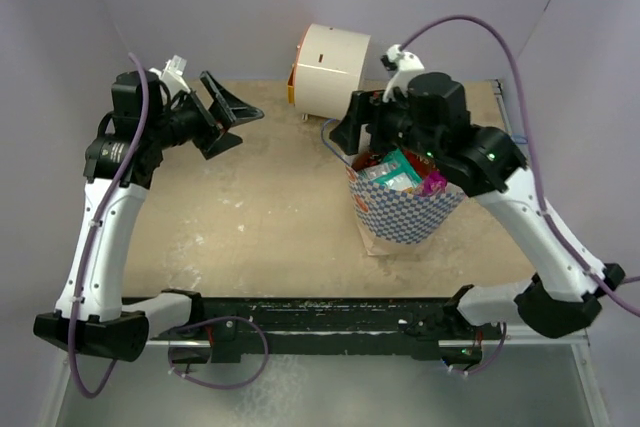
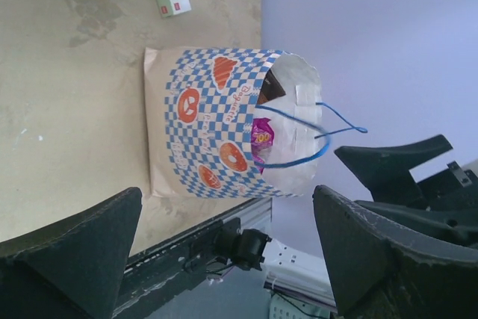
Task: Take the snacks out of the paper bag
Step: Adjust the paper bag at the center of the board.
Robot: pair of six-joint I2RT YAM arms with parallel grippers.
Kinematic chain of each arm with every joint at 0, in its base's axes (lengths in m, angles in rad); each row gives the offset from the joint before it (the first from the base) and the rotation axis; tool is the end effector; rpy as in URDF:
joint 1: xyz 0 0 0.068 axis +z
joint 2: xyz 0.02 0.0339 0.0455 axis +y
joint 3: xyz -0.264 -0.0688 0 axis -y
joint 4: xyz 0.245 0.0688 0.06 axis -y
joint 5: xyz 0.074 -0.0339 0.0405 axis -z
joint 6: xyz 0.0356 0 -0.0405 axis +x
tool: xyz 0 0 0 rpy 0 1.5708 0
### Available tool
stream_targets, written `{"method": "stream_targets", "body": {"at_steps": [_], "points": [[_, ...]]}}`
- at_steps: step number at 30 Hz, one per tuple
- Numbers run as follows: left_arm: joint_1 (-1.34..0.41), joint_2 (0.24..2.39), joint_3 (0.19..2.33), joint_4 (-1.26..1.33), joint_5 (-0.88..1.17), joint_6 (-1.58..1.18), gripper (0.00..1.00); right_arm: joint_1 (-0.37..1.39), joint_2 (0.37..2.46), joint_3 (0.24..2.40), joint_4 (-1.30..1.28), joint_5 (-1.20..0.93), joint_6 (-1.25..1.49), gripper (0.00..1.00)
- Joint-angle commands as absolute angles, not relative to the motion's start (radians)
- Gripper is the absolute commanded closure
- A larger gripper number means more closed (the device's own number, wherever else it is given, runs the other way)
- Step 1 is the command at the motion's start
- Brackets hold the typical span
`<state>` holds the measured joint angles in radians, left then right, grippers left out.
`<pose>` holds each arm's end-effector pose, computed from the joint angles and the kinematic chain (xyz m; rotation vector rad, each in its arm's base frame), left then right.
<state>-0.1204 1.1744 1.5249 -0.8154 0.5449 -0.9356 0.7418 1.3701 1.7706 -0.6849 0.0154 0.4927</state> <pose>0.2171 -0.0449 0.4507 -0.5125 2.1233 -1.1888 0.2030 0.1852 0.4922 -0.2301 1.9277 0.8300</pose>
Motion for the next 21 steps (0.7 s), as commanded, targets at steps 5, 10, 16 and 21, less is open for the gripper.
{"method": "stream_targets", "body": {"at_steps": [5, 10, 16, 21], "points": [[-0.344, 1.262, 1.551, -0.635, 0.527, -0.987, 0.01, 0.747, 1.195, 1.771, -0.865, 0.27, 0.509, 0.06], [-0.443, 1.308, 1.551, -0.557, 0.477, -1.016, 0.01, 0.748, 1.188, 1.856, -0.954, 0.37, 0.524, 0.0], [-0.508, 1.42, 1.693, -0.636, 0.424, -0.948, 0.01, 0.747, 1.293, 2.137, -1.142, 0.514, 0.581, 0.0], [-0.531, 1.431, 1.712, -0.666, 0.358, -0.884, 0.01, 0.747, 1.351, 2.379, -1.188, 0.526, 0.626, 0.01]]}}
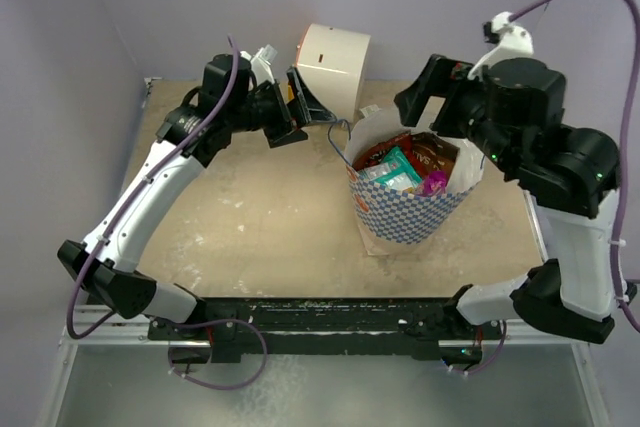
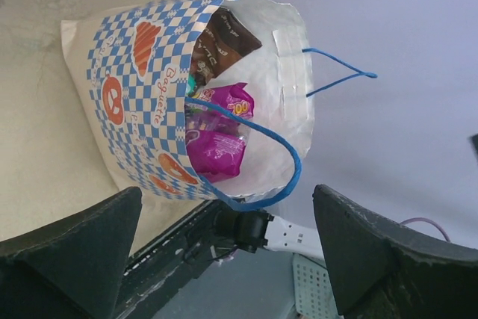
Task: Take the snacks out of the paper bag
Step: Adjust the paper bag at the center of the board.
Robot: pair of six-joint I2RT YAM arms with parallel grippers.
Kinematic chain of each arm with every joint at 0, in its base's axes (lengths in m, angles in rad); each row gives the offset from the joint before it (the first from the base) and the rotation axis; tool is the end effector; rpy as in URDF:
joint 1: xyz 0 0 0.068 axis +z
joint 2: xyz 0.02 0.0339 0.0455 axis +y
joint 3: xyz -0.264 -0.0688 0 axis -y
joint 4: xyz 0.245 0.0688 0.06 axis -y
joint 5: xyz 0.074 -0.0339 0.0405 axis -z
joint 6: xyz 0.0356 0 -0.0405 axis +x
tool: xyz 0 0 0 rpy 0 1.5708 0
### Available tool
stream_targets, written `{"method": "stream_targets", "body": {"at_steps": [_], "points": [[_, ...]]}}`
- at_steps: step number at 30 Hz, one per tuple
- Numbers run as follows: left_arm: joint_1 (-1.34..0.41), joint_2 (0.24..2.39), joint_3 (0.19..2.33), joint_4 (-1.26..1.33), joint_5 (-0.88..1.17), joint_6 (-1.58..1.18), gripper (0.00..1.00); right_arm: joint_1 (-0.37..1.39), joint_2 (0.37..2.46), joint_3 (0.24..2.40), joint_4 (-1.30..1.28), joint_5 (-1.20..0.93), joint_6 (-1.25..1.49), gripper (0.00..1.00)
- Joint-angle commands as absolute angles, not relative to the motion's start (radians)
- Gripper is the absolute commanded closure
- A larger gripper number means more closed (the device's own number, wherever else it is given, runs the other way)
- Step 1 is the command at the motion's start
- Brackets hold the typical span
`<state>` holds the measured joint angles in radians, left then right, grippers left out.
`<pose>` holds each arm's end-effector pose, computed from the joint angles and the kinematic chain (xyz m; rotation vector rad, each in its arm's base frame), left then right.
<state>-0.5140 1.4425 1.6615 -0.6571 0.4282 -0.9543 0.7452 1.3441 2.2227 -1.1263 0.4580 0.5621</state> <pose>0.2615 -0.1646 0.4420 -0.1856 2.2367 -1.3059 0.1382 0.1061 0.5717 0.1601 1.8156 0.5172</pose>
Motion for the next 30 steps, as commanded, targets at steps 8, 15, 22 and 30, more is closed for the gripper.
{"method": "stream_targets", "body": {"at_steps": [8, 15, 22, 30], "points": [[-0.615, 1.467, 1.704, -0.606, 0.289, -0.775, 0.01, 0.747, 1.283, 2.405, -1.086, 0.565, 0.733, 0.01], [-0.64, 1.507, 1.663, -0.488, 0.327, -0.78, 0.08, 0.747, 1.179, 2.299, -0.987, 0.616, 0.727, 0.01], [-0.683, 1.551, 1.682, -0.472, 0.31, -0.754, 0.01, 0.748, 1.158, 2.268, -0.991, 0.629, 0.703, 0.0], [-0.685, 1.595, 1.747, -0.507, 0.3, -0.716, 0.05, 0.748, 1.238, 2.287, -1.119, 0.726, 0.736, 0.01]]}}
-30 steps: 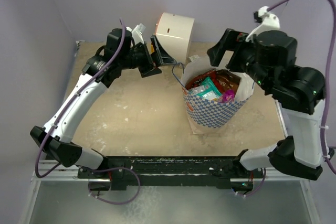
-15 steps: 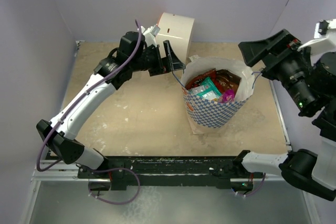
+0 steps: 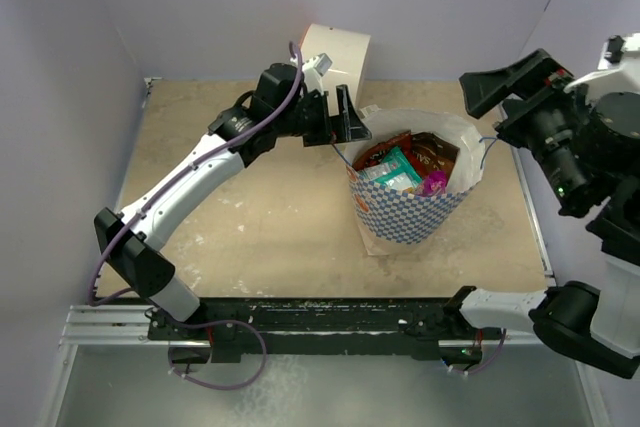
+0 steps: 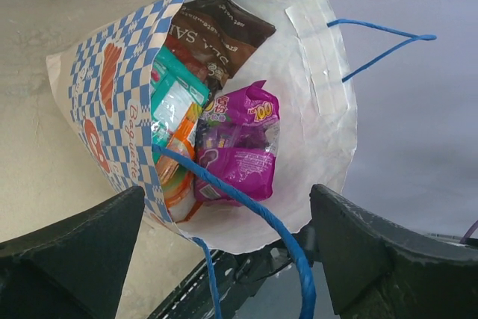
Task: Take the snacks out of the paper bag
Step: Adjust the paper bag at the center of the board.
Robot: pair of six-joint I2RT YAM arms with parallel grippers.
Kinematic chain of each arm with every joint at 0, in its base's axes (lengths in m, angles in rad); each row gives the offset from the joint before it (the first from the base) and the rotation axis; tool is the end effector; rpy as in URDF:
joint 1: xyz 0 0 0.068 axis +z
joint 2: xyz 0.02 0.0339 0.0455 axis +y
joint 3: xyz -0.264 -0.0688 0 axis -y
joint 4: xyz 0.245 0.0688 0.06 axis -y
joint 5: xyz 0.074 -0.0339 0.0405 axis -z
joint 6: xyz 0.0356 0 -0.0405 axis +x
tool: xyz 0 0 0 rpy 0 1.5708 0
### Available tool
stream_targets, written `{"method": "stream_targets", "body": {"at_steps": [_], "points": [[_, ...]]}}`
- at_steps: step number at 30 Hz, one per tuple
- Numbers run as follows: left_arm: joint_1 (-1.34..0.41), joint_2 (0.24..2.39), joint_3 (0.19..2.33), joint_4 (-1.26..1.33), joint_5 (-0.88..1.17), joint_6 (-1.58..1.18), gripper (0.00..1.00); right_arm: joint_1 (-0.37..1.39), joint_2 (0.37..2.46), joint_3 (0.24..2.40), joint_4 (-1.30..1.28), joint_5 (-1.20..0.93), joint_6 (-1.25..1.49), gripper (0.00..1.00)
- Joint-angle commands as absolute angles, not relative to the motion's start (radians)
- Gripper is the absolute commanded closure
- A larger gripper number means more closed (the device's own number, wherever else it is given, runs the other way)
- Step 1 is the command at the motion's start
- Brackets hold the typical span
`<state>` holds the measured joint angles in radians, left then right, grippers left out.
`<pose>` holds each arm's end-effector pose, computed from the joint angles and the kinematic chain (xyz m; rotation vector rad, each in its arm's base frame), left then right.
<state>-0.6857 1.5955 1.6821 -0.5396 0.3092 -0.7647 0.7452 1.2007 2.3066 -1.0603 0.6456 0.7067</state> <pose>0.2737 -0.2379 0.4112 0.1284 2.2245 -1.1786 0.0756 0.0406 0.6102 0.4907 1.4931 0.6596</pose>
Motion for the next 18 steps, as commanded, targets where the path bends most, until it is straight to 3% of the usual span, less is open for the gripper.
{"method": "stream_targets", "body": {"at_steps": [1, 6, 14, 15, 17, 18], "points": [[-0.685, 1.596, 1.757, -0.516, 0.296, -0.71, 0.04, 0.747, 1.224, 2.243, -1.11, 0.729, 0.738, 0.01], [-0.686, 1.607, 1.806, -0.542, 0.297, -0.698, 0.04, 0.747, 1.178, 2.084, -1.096, 0.74, 0.745, 0.01], [-0.687, 1.609, 1.9, -0.708, 0.248, -0.612, 0.45, 0.748, 1.222, 2.103, -1.304, 0.843, 0.749, 0.0], [-0.686, 1.619, 1.913, -0.734, 0.25, -0.607, 0.47, 0.748, 1.221, 2.101, -1.311, 0.861, 0.731, 0.01], [-0.686, 1.627, 1.912, -0.77, 0.259, -0.607, 0.35, 0.746, 1.205, 2.091, -1.313, 0.875, 0.711, 0.0], [-0.687, 1.629, 1.908, -0.78, 0.268, -0.607, 0.34, 0.746, 1.196, 2.085, -1.31, 0.879, 0.708, 0.0]]}}
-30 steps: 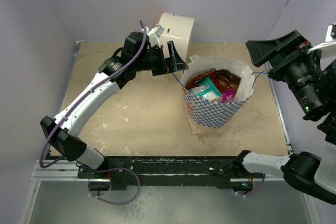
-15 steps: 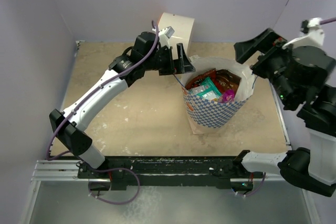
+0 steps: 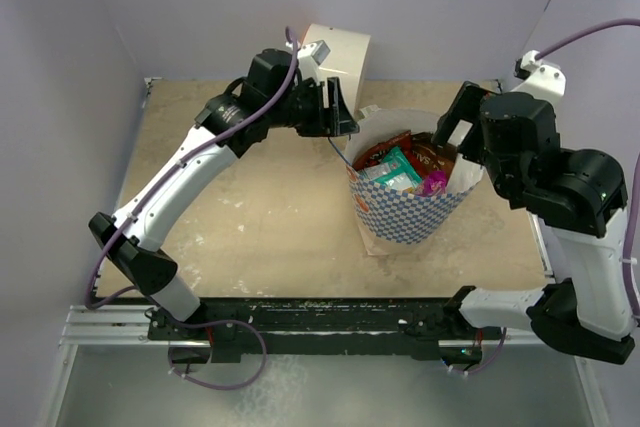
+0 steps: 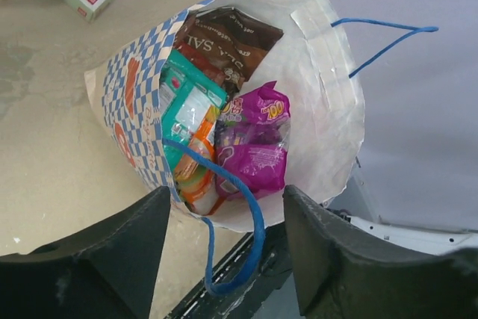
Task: Take the snacks out of the paper bag
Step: Adjust the paper bag at the center of the board.
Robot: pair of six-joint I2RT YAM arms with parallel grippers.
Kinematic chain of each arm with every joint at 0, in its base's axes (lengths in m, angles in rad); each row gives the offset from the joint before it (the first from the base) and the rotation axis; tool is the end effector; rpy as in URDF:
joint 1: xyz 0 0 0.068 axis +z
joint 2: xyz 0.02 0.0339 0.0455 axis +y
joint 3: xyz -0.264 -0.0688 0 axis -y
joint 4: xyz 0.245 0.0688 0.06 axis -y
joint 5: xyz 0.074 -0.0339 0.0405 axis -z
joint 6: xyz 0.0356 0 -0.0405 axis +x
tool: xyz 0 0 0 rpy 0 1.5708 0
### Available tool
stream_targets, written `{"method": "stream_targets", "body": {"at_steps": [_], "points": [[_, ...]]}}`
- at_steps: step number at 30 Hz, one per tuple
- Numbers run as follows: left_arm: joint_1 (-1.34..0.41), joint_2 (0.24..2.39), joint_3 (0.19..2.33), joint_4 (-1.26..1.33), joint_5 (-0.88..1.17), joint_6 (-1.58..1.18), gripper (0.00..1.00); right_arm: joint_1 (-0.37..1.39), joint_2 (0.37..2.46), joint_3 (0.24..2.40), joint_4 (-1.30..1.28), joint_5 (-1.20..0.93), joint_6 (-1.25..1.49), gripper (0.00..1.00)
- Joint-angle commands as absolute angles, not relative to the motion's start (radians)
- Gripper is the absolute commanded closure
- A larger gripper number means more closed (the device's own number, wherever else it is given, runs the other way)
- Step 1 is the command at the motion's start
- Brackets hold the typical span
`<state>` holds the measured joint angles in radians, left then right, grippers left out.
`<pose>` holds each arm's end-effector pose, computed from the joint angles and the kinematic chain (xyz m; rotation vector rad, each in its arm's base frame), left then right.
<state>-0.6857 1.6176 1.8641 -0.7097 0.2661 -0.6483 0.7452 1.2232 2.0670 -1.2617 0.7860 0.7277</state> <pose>0.2667 -0.2303 0.4468 0.2226 2.1907 -1.0702 0.1190 0.0755 0.5444 0.4704 1.8080 0.2336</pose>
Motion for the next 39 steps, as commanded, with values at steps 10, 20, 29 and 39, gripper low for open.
{"method": "stream_targets", "body": {"at_steps": [10, 20, 29, 39], "points": [[-0.67, 1.649, 1.942, -0.845, 0.271, -0.621, 1.0, 0.627, 1.272, 1.994, -1.213, 0.83, 0.604, 0.0], [-0.553, 1.535, 1.857, -0.84, 0.333, -0.673, 1.0, 0.412, 1.268, 1.935, -1.158, 0.607, 0.641, 0.01], [-0.5, 1.44, 1.774, -0.825, 0.362, -0.712, 1.0, 0.385, 1.174, 1.75, -1.097, 0.412, 0.689, 0.01], [-0.5, 1.387, 1.713, -0.778, 0.341, -0.788, 1.0, 0.385, 1.137, 1.734, -1.151, 0.508, 0.744, 0.01]]}}
